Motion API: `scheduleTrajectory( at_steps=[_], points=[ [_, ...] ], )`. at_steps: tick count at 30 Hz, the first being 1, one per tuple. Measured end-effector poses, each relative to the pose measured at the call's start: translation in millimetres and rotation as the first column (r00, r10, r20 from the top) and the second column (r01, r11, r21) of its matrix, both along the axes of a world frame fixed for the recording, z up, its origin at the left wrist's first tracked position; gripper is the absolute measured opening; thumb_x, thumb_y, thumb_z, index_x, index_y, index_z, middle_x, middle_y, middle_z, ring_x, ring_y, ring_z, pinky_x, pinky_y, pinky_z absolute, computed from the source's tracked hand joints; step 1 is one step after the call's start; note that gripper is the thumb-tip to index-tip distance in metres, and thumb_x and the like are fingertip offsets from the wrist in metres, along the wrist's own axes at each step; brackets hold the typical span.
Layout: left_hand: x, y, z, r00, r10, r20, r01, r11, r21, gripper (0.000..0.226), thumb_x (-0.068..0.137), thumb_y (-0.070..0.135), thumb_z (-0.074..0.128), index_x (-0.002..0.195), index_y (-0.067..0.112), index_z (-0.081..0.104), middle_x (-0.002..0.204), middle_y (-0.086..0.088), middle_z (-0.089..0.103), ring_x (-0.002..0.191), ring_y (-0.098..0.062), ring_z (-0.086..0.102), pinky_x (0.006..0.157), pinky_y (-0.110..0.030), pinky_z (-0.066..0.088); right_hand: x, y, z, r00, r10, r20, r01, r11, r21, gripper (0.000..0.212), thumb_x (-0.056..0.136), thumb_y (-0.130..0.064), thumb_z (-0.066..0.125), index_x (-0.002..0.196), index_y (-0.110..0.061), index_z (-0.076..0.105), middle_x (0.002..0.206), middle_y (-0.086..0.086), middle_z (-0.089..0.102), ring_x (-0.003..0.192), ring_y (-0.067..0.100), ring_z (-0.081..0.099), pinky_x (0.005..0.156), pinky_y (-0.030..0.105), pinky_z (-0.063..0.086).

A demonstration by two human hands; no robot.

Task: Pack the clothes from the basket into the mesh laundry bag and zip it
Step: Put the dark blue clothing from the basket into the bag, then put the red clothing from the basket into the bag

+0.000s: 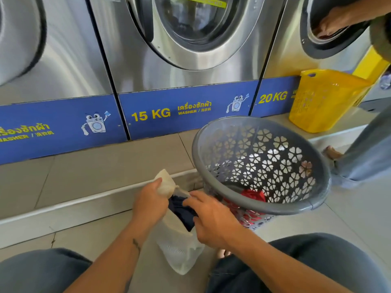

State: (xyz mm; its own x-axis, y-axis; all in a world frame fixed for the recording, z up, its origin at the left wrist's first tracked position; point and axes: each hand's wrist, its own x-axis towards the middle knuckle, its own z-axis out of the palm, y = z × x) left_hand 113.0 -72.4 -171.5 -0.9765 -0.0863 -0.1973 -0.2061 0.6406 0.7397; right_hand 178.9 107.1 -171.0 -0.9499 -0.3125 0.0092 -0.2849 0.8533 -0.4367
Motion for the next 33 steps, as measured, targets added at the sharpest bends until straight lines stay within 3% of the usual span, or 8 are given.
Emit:
scheduleTrajectory(
  at_steps=[7,10,14,18,23,27,31,33],
  points=[
    [-18,25,-6,0.998,-0.029,0.053,0.028,0.999,0.021,0.059,0.090,0.017,0.051,0.147,0.028,0.042,0.154,-0.005,0.038,0.134,-0.029,0.042,0.108,-0.042,0.040,-52,73,87,0.918,-0.302,-0.258,0.208,0.919,-0.335,0.033,0.088,-0.002,0.055,0.111,-0.019,0.070,0.109,0.002,0.068,0.093,0.017,0.064,0.086,0.033,0.053],
    [-24,34,-11,0.996,-0.065,0.064,0.061,0.996,0.069,0.060,0.091,0.012,0.048,0.148,0.029,0.041,0.155,-0.002,0.036,0.131,-0.028,0.045,0.104,-0.045,0.045,-95,116,69,0.939,-0.343,-0.018,0.337,0.932,-0.131,0.044,0.088,-0.009,0.059,0.130,-0.022,0.061,0.127,0.009,0.064,0.112,0.025,0.061,0.100,0.041,0.049],
    [-34,39,-19,0.995,-0.082,0.062,0.075,0.993,0.095,0.061,0.089,0.009,0.046,0.146,0.034,0.044,0.150,0.000,0.043,0.120,-0.027,0.055,0.093,-0.038,0.052,-129,142,11,0.918,-0.261,0.299,0.175,0.942,0.286,0.072,0.091,-0.028,0.063,0.155,-0.022,0.031,0.150,0.017,0.048,0.133,0.036,0.049,0.107,0.041,0.044],
    [-47,38,-27,0.997,-0.070,0.032,0.068,0.996,0.050,0.056,0.091,0.009,0.049,0.141,0.033,0.050,0.141,0.003,0.054,0.068,-0.009,0.062,0.055,-0.017,0.043,-152,147,-41,0.861,-0.233,0.453,-0.077,0.820,0.568,0.080,0.089,-0.029,0.062,0.158,-0.029,0.021,0.149,0.013,0.048,0.128,0.034,0.054,0.099,0.039,0.049],
    [-58,41,-37,0.997,-0.061,0.050,0.057,0.996,0.075,0.053,0.091,0.006,0.052,0.138,0.031,0.055,0.121,-0.015,0.065,0.038,0.001,0.049,0.038,-0.010,0.036,-196,148,-90,0.783,-0.228,0.579,-0.247,0.741,0.625,0.101,0.073,-0.043,0.077,0.157,-0.040,0.021,0.152,0.006,0.049,0.124,0.031,0.057,0.096,0.039,0.052],
    [-65,45,-40,0.994,-0.048,0.097,0.039,0.995,0.088,0.053,0.091,0.010,0.054,0.137,0.036,0.055,0.111,-0.004,0.068,0.041,0.001,0.052,0.038,-0.010,0.037,-214,140,-123,0.741,-0.160,0.652,-0.319,0.771,0.551,0.108,0.062,-0.047,0.084,0.152,-0.048,0.025,0.160,-0.004,0.037,0.136,0.029,0.048,0.107,0.045,0.046],
    [-71,47,-48,0.990,-0.024,0.138,0.004,0.989,0.148,0.054,0.089,0.008,0.055,0.136,0.035,0.057,0.117,-0.013,0.069,0.036,0.000,0.049,0.037,-0.010,0.034,-194,151,-190,0.672,-0.310,0.672,-0.349,0.668,0.658,0.137,0.055,-0.074,0.074,0.155,-0.047,-0.015,0.169,0.015,-0.009,0.152,0.050,-0.005,0.119,0.068,0.015],
    [-73,47,-51,0.989,-0.022,0.149,-0.003,0.986,0.164,0.054,0.088,0.008,0.055,0.134,0.035,0.058,0.114,-0.014,0.069,0.035,0.000,0.049,0.038,-0.010,0.035,-173,154,-209,0.610,-0.379,0.696,-0.380,0.631,0.677,0.130,0.072,-0.063,0.074,0.155,-0.038,-0.023,0.166,0.025,-0.014,0.150,0.056,-0.002,0.119,0.068,0.017]
  ],
)
